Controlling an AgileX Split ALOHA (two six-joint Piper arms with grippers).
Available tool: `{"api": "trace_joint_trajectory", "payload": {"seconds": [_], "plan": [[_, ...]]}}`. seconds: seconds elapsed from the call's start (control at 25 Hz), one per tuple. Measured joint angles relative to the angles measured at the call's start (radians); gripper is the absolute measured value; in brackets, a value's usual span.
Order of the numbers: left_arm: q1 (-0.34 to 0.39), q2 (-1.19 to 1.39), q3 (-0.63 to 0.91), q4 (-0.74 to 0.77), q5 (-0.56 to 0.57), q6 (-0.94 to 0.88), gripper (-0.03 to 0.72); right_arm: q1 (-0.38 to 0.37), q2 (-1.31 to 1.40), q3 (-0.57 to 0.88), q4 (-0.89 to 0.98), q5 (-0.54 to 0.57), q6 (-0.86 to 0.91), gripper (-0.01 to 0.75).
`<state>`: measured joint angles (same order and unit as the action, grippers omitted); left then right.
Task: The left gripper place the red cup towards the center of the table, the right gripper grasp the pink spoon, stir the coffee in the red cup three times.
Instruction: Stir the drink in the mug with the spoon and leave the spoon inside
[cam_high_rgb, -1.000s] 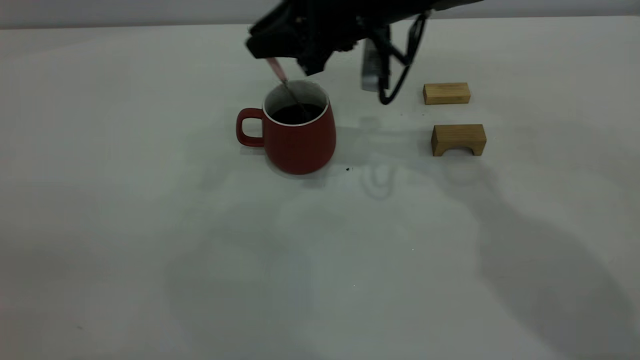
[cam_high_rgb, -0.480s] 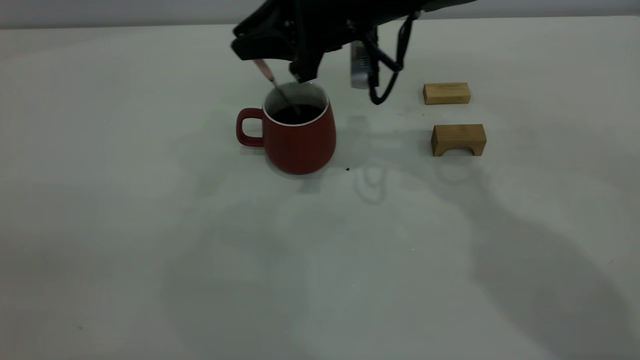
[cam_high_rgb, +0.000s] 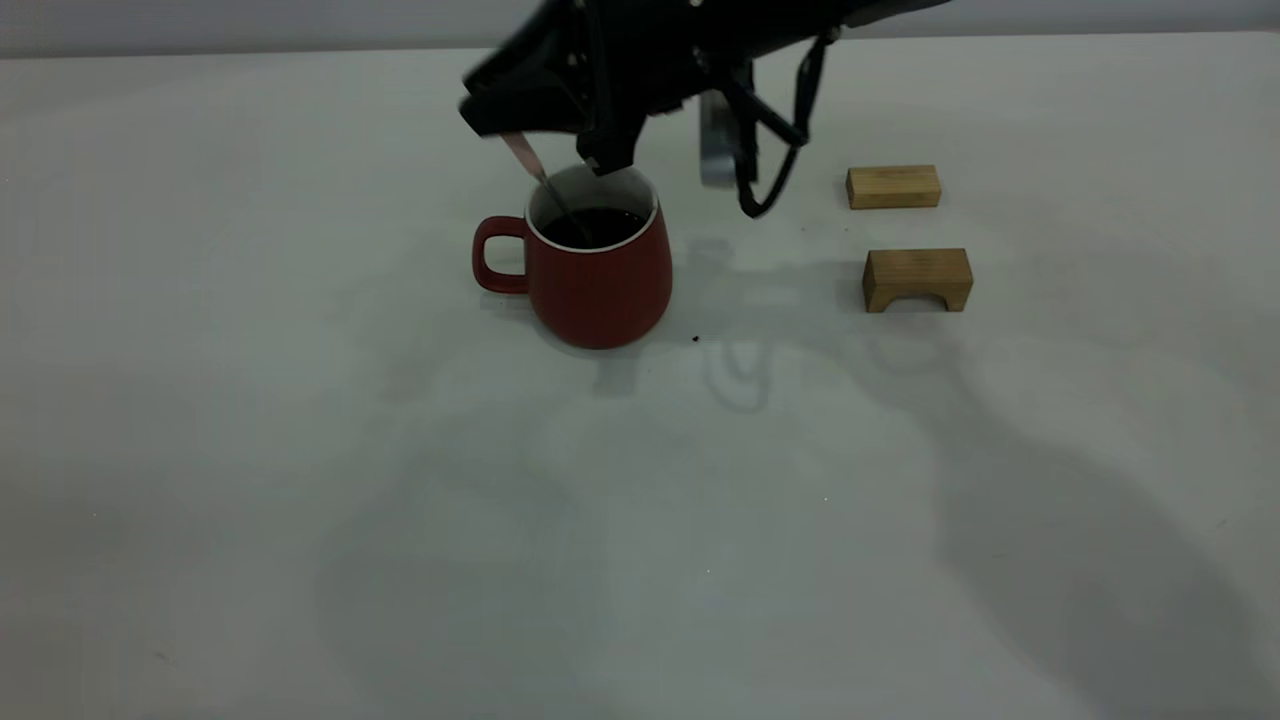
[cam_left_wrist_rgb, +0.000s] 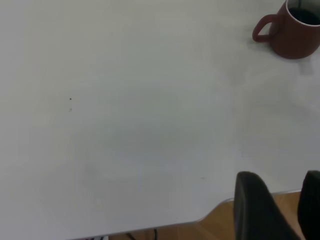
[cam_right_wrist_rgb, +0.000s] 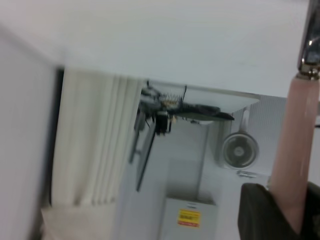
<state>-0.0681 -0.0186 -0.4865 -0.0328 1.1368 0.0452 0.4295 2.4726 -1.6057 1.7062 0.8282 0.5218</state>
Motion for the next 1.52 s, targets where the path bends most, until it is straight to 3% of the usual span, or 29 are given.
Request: {"api": "trace_joint_trajectory", "payload": {"seconds": [0.12, 0.28, 0.4, 0.6, 0.76, 1.28, 1.4, 1.52], "plan": [[0.000, 0.000, 0.000, 0.000, 0.000, 0.000, 0.287, -0.025, 0.000, 0.000, -0.014, 0.000, -0.014, 0.147], [0.000, 0.000, 0.000, 0.000, 0.000, 0.000, 0.287, -0.061, 0.000, 0.000, -0.109, 0.022, 0.203, 0.147], [0.000, 0.000, 0.000, 0.000, 0.000, 0.000, 0.287, -0.043, 0.000, 0.000, -0.130, 0.030, 0.270, 0.147], [0.000, 0.000, 0.000, 0.000, 0.000, 0.000, 0.287, 0.015, 0.000, 0.000, -0.029, -0.018, 0.093, 0.147], [0.000, 0.000, 0.000, 0.000, 0.000, 0.000, 0.287, -0.001, 0.000, 0.000, -0.014, -0.024, -0.058, 0.147], [0.000, 0.000, 0.000, 0.000, 0.000, 0.001, 0.287, -0.010, 0.000, 0.000, -0.193, -0.013, -0.086, 0.148], [0.000, 0.000, 0.000, 0.000, 0.000, 0.001, 0.287, -0.010, 0.000, 0.000, -0.213, 0.004, -0.086, 0.198], [0.000, 0.000, 0.000, 0.000, 0.000, 0.001, 0.287, -0.010, 0.000, 0.000, -0.217, 0.036, -0.086, 0.321]]}}
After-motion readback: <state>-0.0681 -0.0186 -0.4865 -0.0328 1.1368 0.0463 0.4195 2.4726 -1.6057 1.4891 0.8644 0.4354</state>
